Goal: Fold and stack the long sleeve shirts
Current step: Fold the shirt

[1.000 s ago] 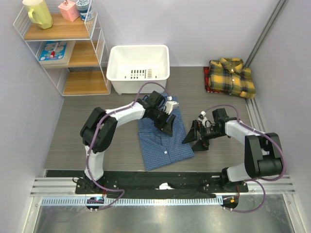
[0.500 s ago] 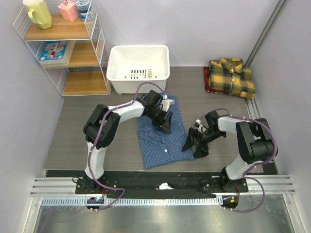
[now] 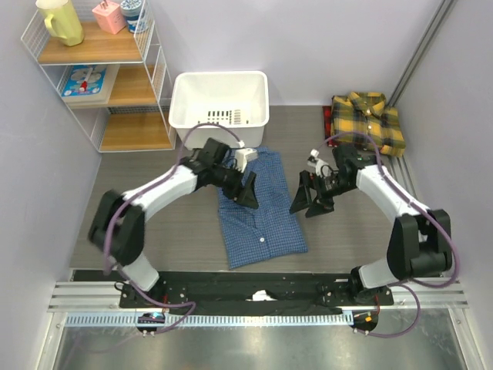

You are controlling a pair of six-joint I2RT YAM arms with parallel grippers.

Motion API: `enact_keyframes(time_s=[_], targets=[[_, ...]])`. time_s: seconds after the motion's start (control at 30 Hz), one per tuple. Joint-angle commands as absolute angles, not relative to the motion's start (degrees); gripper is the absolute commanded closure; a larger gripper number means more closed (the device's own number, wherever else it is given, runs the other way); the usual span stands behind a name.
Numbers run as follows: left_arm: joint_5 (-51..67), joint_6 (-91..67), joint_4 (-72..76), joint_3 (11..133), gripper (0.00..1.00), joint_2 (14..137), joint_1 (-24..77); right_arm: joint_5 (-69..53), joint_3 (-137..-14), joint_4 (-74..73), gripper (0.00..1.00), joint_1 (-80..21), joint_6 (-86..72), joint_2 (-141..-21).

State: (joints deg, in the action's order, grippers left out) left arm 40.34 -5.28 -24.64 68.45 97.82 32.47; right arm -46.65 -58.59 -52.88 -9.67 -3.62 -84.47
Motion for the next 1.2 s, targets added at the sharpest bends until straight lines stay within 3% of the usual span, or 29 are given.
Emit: enact_keyframes(time_s=[0.0,0.13,0.17,0.27,0.3,0.4,0.57,0.83,0.97,1.17], targets=[[43.9,-11.4,-22.7,59.2,0.19,82.2,32.3,-49.6,-59.9,-50.3,0.14,-9.2,0.2,-78.9],[43.9,-15.8,-20.4,54.3,0.2,82.4,32.4,-53.7,-55.5,-41.7,0.35,-13.9,-7.8,-83.5],[44.2,-16.2,-19.3,54.1,0.22,83.3,32.4,-54.0,-54.7,-38.9,0.44,-14.5,-9.0,-84.8],[43.0,-16.1,-18.5,53.3,0.33,86.7,32.3,-54.0,-51.3,-32.8,0.58,-15.5,-10.3,-88.7],[42.8,-15.0,-19.3,54.0,0.44,87.4,32.2,-53.9,-50.9,-31.8,0.59,-15.6,-9.9,-89.6],[40.5,-7.3,-24.8,59.2,0.54,91.7,31.1,-52.0,-51.3,-30.7,0.62,-15.6,-6.7,-92.4],[40.0,8.7,-30.8,66.6,0.53,97.9,31.1,-51.5,-52.3,-29.6,0.63,-15.6,-6.1,-94.7],[40.9,19.5,-38.0,74.9,0.59,106.4,31.2,-51.1,-54.1,-29.9,0.64,-15.6,-6.1,-96.6],[44.4,23.3,-39.3,74.5,0.67,104.6,31.1,-51.3,-54.5,-30.4,0.67,-15.6,-5.9,-95.9],[43.8,15.8,-30.5,66.6,0.66,94.3,28.7,-51.9,-56.4,-27.9,0.76,-16.3,-6.9,-94.0]])
